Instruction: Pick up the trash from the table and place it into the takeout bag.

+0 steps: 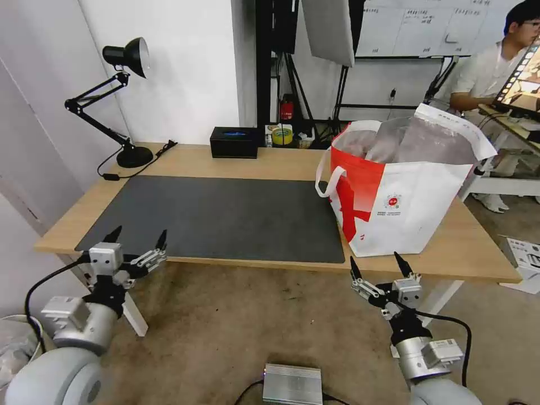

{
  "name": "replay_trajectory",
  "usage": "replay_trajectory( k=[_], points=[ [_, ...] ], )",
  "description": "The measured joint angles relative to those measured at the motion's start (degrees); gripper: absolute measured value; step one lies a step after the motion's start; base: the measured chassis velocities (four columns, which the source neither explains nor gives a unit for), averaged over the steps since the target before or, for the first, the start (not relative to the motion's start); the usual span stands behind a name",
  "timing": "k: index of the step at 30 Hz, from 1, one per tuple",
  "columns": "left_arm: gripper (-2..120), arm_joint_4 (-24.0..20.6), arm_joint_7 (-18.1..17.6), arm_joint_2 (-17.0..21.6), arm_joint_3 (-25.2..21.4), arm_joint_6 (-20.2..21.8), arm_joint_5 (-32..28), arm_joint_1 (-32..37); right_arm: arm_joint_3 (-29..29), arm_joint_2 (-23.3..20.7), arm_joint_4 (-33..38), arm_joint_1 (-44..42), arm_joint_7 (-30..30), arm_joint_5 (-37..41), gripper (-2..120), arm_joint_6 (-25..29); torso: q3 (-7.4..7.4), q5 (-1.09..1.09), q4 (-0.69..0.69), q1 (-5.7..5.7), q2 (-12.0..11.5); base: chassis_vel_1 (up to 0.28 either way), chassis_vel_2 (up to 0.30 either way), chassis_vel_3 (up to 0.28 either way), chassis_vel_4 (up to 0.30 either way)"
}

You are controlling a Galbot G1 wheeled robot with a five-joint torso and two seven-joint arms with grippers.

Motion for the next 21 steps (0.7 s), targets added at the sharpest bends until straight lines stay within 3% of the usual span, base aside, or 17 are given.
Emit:
replay_trajectory(
  k=[6,21],
  points=[
    [100,0.09,0.96,-1.72,0.59,-2.4,0.36,1.12,0.0,0.0,0.0,0.0,0.0,0.0,100,0.0,0.0,0.0,0.0,0.01,0.0,0.0,0.0,0.0,0.0],
    [100,0.89,0.54,-1.61,2.18,-4.07,-0.89,0.83,0.0,0.0,0.0,0.0,0.0,0.0,100,0.0,0.0,-0.01,0.0,0.01,0.0,0.0,0.0,0.0,0.0]
  ],
)
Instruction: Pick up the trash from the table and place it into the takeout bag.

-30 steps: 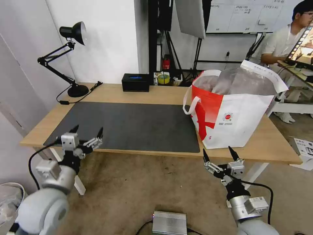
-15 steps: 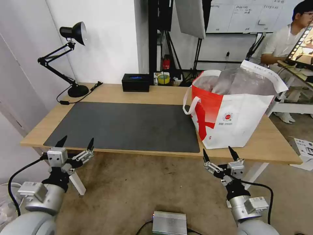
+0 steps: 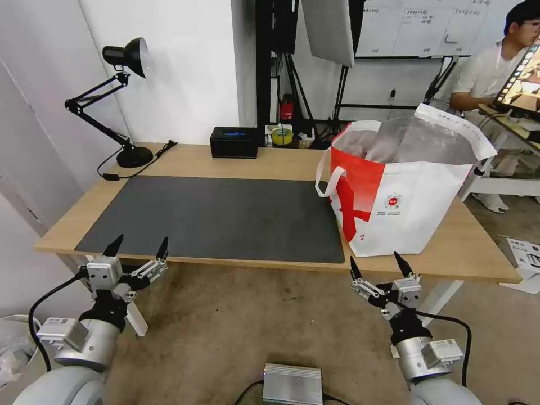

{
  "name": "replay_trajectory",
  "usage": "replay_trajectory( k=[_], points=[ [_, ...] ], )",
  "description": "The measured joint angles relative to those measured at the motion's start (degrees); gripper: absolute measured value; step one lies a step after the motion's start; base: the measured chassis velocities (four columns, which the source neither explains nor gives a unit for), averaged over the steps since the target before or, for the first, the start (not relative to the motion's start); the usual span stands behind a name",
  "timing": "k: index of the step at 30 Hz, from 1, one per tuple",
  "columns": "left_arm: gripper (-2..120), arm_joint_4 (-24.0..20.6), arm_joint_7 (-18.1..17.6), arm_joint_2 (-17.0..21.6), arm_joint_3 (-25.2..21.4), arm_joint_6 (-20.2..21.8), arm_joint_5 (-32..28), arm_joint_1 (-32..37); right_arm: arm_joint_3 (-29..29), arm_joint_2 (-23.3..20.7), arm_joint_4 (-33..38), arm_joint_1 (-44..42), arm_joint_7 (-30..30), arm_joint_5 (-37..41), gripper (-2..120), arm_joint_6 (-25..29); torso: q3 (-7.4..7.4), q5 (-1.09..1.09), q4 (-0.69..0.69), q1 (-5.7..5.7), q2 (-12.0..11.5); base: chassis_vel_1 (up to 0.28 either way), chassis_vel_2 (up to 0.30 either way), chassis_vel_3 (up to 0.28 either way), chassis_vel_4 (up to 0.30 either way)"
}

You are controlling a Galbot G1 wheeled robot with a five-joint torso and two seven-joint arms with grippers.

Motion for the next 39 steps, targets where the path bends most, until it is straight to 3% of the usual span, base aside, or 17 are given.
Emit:
replay_trajectory(
  k=[39],
  points=[
    [100,0.06,-0.16,0.16,0.05,0.2,0.07,-0.06,0.0,0.0,0.0,0.0,0.0,0.0,100,0.0,0.0,0.0,0.0,0.0,0.0,0.0,0.0,0.0,0.0]
  ],
)
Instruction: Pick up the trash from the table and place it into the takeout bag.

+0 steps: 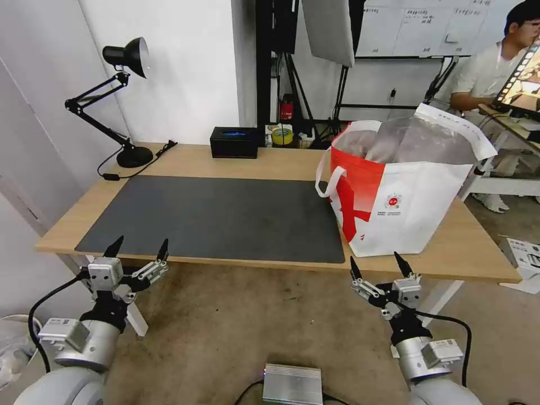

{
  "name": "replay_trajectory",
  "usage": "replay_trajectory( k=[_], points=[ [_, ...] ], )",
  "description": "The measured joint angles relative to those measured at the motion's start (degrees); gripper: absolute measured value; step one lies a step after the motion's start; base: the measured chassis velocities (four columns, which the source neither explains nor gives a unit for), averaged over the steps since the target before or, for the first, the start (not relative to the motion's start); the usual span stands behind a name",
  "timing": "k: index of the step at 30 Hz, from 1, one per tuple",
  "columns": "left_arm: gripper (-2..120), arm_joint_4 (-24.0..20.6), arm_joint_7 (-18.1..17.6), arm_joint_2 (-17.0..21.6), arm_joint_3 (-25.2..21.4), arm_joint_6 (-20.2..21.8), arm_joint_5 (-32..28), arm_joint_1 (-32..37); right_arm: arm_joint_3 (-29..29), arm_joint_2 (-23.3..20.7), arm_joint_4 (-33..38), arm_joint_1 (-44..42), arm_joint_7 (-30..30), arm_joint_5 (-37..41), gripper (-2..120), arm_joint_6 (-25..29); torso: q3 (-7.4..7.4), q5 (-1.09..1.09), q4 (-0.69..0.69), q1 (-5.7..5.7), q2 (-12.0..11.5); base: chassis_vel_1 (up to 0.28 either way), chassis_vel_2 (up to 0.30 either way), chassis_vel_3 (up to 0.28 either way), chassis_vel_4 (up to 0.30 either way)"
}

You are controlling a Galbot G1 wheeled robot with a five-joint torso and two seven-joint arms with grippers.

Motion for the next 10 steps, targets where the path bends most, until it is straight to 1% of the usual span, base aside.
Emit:
replay_trajectory(
  k=[10],
  points=[
    [100,0.0,0.0,0.0,0.0,0.0,0.0,-0.01,0.0,0.0,0.0,0.0,0.0,0.0,100,0.0,0.0,0.0,0.0,0.0,0.0,0.0,0.0,0.0,0.0]
  ],
)
